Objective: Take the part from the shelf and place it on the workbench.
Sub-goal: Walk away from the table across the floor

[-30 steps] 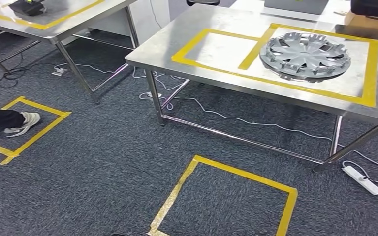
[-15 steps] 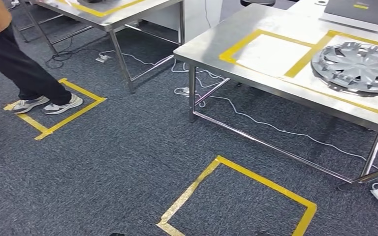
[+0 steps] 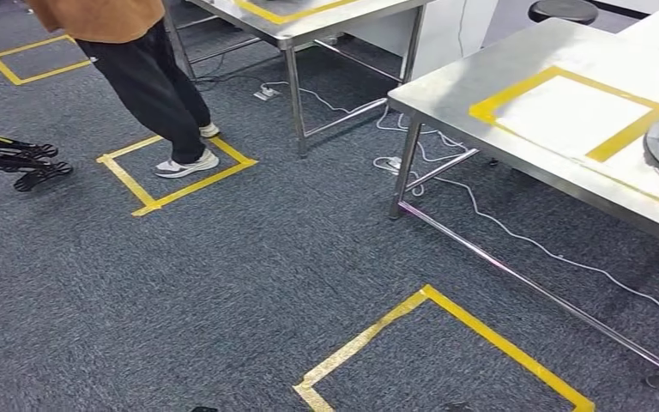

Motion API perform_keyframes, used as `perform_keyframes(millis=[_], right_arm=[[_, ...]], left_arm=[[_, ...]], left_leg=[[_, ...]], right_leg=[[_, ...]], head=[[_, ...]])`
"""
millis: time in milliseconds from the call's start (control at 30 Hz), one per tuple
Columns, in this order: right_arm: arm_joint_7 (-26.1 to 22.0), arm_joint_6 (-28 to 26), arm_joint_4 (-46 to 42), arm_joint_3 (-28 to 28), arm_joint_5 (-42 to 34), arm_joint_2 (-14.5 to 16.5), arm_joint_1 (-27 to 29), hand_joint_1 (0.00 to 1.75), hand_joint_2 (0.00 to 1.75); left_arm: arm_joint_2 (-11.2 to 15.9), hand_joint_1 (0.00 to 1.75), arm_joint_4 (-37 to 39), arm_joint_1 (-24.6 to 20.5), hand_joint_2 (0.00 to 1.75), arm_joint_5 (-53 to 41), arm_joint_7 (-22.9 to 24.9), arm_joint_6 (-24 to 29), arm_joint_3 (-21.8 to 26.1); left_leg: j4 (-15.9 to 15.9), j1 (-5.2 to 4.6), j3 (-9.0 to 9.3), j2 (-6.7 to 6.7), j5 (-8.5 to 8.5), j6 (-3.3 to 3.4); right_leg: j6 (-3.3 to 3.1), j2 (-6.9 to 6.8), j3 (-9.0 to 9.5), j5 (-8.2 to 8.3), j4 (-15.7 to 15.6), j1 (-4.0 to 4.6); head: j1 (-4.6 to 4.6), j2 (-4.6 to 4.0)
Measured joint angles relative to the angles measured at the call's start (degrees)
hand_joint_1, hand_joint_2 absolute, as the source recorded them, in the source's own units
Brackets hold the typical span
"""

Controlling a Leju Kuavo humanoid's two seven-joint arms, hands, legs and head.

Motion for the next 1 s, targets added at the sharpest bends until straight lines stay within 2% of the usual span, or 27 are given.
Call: perform_keyframes(millis=[33,67,133,167,200,267,333,367,400,467,500,567,600,633,700,733,767,800,833,867,900,933,967,1000], right_arm=[[0.0,0.0,0.0,0.0,0.0,0.0,0.0,0.00,1.75],[0.0,0.0,0.0,0.0,0.0,0.0,0.0,0.00,1.75],[-0.1,0.0,0.0,0.0,0.0,0.0,0.0,0.00,1.75],[-0.1,0.0,0.0,0.0,0.0,0.0,0.1,0.00,1.75],[-0.1,0.0,0.0,0.0,0.0,0.0,0.1,0.00,1.75],[-0.1,0.0,0.0,0.0,0.0,0.0,0.1,0.00,1.75],[0.0,0.0,0.0,0.0,0.0,0.0,0.2,0.00,1.75],[0.0,0.1,0.0,0.0,0.0,0.0,0.2,0.00,1.75],[0.1,0.1,0.0,0.0,-0.1,0.0,0.1,0.00,1.75],[0.2,0.2,0.0,0.0,-0.1,0.0,0.1,0.00,1.75],[0.2,0.2,0.0,0.0,-0.1,0.0,0.0,0.00,1.75],[0.2,0.2,0.0,0.0,-0.1,0.0,-0.1,0.00,1.75],[0.3,0.3,0.0,0.0,-0.1,0.0,-0.2,0.00,1.75],[0.2,0.3,0.0,0.0,-0.1,0.0,-0.3,0.00,1.75],[0.2,0.3,0.0,0.0,-0.1,0.0,-0.1,0.00,1.75],[0.2,0.4,0.0,0.0,-0.1,0.0,0.0,0.00,1.75],[0.3,0.4,0.0,0.0,-0.1,0.0,0.1,0.00,1.75],[0.3,0.4,0.0,-0.1,-0.1,0.0,0.1,0.00,1.75],[0.4,0.5,0.0,-0.1,-0.1,0.0,0.1,0.00,1.75],[0.5,0.5,0.0,-0.2,-0.1,0.0,0.1,0.00,1.75],[0.5,0.6,0.0,-0.2,-0.1,0.0,0.1,0.00,1.75],[0.5,0.9,0.0,-0.3,0.0,0.0,0.1,0.00,1.75],[0.4,1.2,0.1,-0.4,0.1,0.0,0.1,0.00,1.75],[0.4,1.6,0.1,-0.4,0.2,0.0,0.1,0.00,1.75]], left_arm=[[0.0,0.00,0.0,0.1,0.00,0.0,0.0,0.0,0.0],[0.0,0.00,0.0,0.1,0.00,0.0,0.0,0.0,0.0],[0.0,0.00,0.0,0.0,0.00,0.0,0.0,0.0,0.0],[0.0,0.00,0.0,-0.1,0.00,0.0,0.0,0.0,0.0],[0.0,0.00,0.0,-0.2,0.00,0.0,0.0,0.0,0.0],[0.0,0.00,0.0,-0.2,0.00,0.0,0.0,0.0,0.0],[0.0,0.00,0.0,-0.1,0.00,0.0,0.0,0.0,0.0],[0.0,0.00,0.0,-0.1,0.00,0.0,0.0,0.0,0.0],[0.0,0.00,0.0,-0.1,0.00,0.0,0.0,0.0,0.0],[0.0,0.00,0.0,-0.2,0.00,-0.1,0.0,0.0,0.0],[-0.1,0.00,0.0,-0.3,0.00,-0.1,0.0,0.0,0.0],[-0.1,0.00,0.0,-0.2,0.00,-0.1,0.0,0.0,0.0],[0.0,0.00,0.0,0.0,0.00,-0.1,0.0,0.1,0.0],[0.0,0.00,0.0,0.0,0.00,-0.1,0.0,0.1,0.0],[-0.1,0.00,0.0,-0.1,0.00,-0.1,0.0,0.1,0.1],[-0.1,0.00,0.0,-0.1,0.00,-0.1,0.0,0.1,0.1],[-0.1,0.00,0.0,-0.2,0.00,-0.1,0.0,0.1,0.1],[-0.1,0.00,0.0,-0.2,0.00,-0.1,0.0,0.1,0.1],[0.0,0.00,0.0,-0.1,0.00,-0.1,0.0,0.1,0.1],[0.0,0.00,0.0,-0.1,0.00,-0.1,0.0,0.1,0.1],[0.0,0.00,0.0,0.0,0.00,-0.2,0.0,0.1,0.1],[0.0,0.00,0.0,-0.1,0.00,-0.3,0.0,0.2,0.1],[0.0,0.00,0.0,-0.1,0.00,-0.4,-0.1,0.2,0.1],[0.0,0.00,0.0,-0.2,0.00,-0.5,-0.2,0.2,0.1]], left_leg=[[0.3,-0.01,-0.26,0.73,-0.32,-0.28],[1.6,-0.07,-0.93,2.08,-1.28,-0.50],[6.6,-0.23,-3.32,5.36,-4.43,-0.82],[8.8,-0.21,-4.37,6.07,-5.66,-0.92],[10.1,-0.20,-4.99,6.32,-6.32,-0.96],[10.7,-0.20,-5.29,6.40,-6.60,-0.98],[13.7,-0.18,-6.70,6.67,-7.63,-1.03],[12.4,-0.17,-5.75,7.30,-6.40,-0.98],[10.0,-0.22,-4.12,8.82,-4.90,-0.87],[2.0,-0.45,0.49,11.65,-1.47,-0.43],[0.6,-0.60,1.11,12.31,-1.42,-0.16],[0.2,-0.67,0.99,11.15,-1.37,0.57],[0.1,-0.59,0.97,10.50,-1.23,0.91],[-0.1,-0.45,0.98,9.83,-1.08,1.27],[-0.2,-0.24,0.96,8.40,-0.87,1.80],[-0.2,-0.23,0.91,7.59,-0.82,1.94],[-0.2,-0.24,0.89,6.73,-0.78,2.01],[-0.2,-0.25,0.89,5.85,-0.74,2.00],[-0.2,-0.24,0.92,4.97,-0.70,1.96],[-0.1,-0.22,0.95,4.09,-0.64,1.86],[-0.1,-0.17,0.97,3.23,-0.56,1.71],[0.0,-0.22,0.88,2.43,-0.53,1.47],[0.1,-0.22,0.75,1.71,-0.46,1.16],[0.1,-0.19,0.55,1.09,-0.36,0.79]], right_leg=[[-0.43,-0.67,0.02,0.17,-0.1,0.04],[-0.83,-1.41,0.03,0.31,-0.3,0.04],[-1.34,-2.81,0.00,0.40,-0.4,0.18],[-1.45,-3.28,-0.03,0.38,-0.4,0.25],[-1.48,-3.55,-0.04,0.37,-0.4,0.28],[-1.50,-3.69,-0.05,0.35,-0.4,0.30],[-1.55,-4.50,-0.11,0.32,-0.4,0.37],[-1.51,-5.66,-0.10,0.28,-0.4,0.42],[-1.41,-6.87,-0.04,0.20,-0.4,0.52],[-0.89,-9.11,-0.01,-0.12,-0.2,0.90],[-0.59,-9.72,0.09,-0.20,-0.1,1.07],[0.03,-10.76,0.28,-0.30,-0.2,1.09],[0.37,-10.18,0.32,-0.62,0.0,0.94],[0.66,-8.91,-0.10,-1.47,1.1,0.78],[1.09,-5.51,-2.65,-4.68,6.9,0.51],[1.19,-4.57,-4.54,-6.42,10.9,0.48],[1.25,-4.07,-6.23,-7.48,14.2,0.47],[1.26,-3.84,-7.19,-7.51,15.9,0.48],[1.22,-3.67,-7.15,-6.47,15.3,0.46],[1.14,-3.25,-6.04,-4.56,12.6,0.39],[1.09,-2.23,-4.26,-2.44,8.7,0.24],[1.05,-0.62,-2.52,-0.97,4.7,-0.01],[0.96,0.69,-1.23,-0.05,1.9,-0.20],[0.79,1.60,-0.53,0.18,0.3,-0.26]], head=[[-0.06,-0.01],[-0.21,-0.01],[-0.56,-0.01],[-0.68,-0.01],[-0.69,0.00],[-0.68,0.00],[-0.67,0.00],[-0.67,0.00],[-0.68,0.00],[-0.74,0.00],[-0.69,0.00],[-0.56,0.00],[-0.44,-0.01],[-0.33,-0.01],[0.05,-0.01],[0.16,0.00],[0.26,0.00],[0.30,0.00],[0.32,0.00],[0.33,0.00],[0.33,0.00],[0.34,0.00],[0.30,0.00],[0.30,-0.01]])
